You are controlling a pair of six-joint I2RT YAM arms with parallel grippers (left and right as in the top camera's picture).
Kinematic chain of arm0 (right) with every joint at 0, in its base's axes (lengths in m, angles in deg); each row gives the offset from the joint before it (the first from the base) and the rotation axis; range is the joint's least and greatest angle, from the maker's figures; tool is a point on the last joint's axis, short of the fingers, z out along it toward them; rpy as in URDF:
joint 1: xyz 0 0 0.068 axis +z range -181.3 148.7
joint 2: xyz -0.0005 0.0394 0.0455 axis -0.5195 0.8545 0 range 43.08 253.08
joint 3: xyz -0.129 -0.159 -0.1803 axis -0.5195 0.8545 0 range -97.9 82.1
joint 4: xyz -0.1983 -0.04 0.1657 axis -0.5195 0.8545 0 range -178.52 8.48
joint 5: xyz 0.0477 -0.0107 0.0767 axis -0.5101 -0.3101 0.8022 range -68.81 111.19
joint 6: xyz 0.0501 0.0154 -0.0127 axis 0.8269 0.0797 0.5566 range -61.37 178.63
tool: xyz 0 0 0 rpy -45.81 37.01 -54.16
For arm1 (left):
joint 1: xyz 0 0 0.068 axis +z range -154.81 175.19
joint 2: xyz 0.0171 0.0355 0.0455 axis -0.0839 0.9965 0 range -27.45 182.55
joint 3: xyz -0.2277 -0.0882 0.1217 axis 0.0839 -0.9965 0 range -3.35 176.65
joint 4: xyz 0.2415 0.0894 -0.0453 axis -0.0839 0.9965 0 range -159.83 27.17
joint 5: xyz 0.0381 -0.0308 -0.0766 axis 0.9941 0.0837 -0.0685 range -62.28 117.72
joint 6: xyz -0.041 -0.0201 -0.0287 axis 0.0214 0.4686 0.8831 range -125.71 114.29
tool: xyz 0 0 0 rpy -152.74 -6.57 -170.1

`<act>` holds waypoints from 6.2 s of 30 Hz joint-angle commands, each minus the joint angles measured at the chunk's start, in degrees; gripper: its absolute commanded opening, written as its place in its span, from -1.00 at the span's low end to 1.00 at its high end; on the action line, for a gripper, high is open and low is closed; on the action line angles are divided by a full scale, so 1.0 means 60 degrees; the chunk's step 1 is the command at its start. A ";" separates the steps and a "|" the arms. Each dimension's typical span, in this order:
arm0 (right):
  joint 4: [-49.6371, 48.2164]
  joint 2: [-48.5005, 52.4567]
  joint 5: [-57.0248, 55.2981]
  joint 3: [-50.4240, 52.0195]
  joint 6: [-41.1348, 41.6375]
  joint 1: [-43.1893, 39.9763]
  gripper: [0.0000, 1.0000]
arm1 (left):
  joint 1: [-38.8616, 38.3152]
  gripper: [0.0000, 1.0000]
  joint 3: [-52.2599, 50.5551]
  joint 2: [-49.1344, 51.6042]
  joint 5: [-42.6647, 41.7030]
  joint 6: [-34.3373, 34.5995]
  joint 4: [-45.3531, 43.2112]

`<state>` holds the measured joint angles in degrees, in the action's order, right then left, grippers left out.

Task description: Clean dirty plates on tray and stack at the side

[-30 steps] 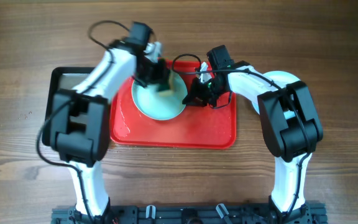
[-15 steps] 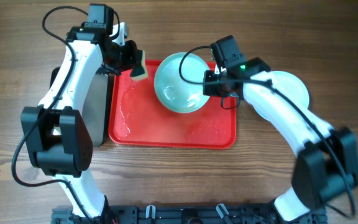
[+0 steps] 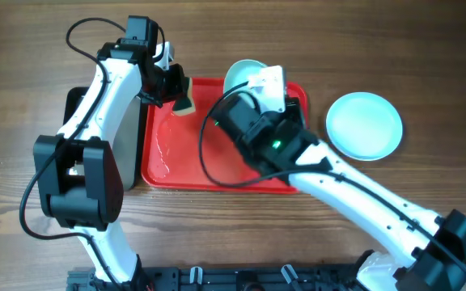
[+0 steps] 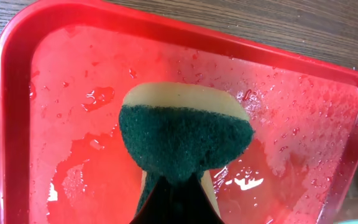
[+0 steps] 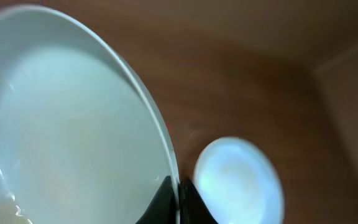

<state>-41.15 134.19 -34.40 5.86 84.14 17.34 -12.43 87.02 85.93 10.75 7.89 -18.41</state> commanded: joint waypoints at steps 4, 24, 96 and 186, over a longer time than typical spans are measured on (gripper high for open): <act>-0.0076 -0.0226 -0.3705 -0.0022 -0.0510 0.1067 -0.91 | -0.0025 -0.92 -0.0066 -0.0004 0.0095 -0.0197 -0.0091; -0.4524 -0.0226 -0.5242 -0.0029 -0.5431 0.1526 -0.91 | -0.0025 -0.92 -0.0066 -0.0004 0.0098 -0.0197 -0.0142; -0.3421 -0.1031 1.3770 0.3978 -0.0514 -1.1916 0.21 | 0.0248 -0.92 -0.0018 -0.0270 0.0386 -0.0193 0.0066; -0.6838 -1.2710 1.0105 0.9439 -0.2969 -0.7348 0.99 | 0.2626 1.00 -0.0648 -0.3574 0.4444 0.1814 0.1118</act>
<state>-80.10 64.94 24.22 53.88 67.29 -26.52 3.48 82.75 64.38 37.31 18.21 -11.61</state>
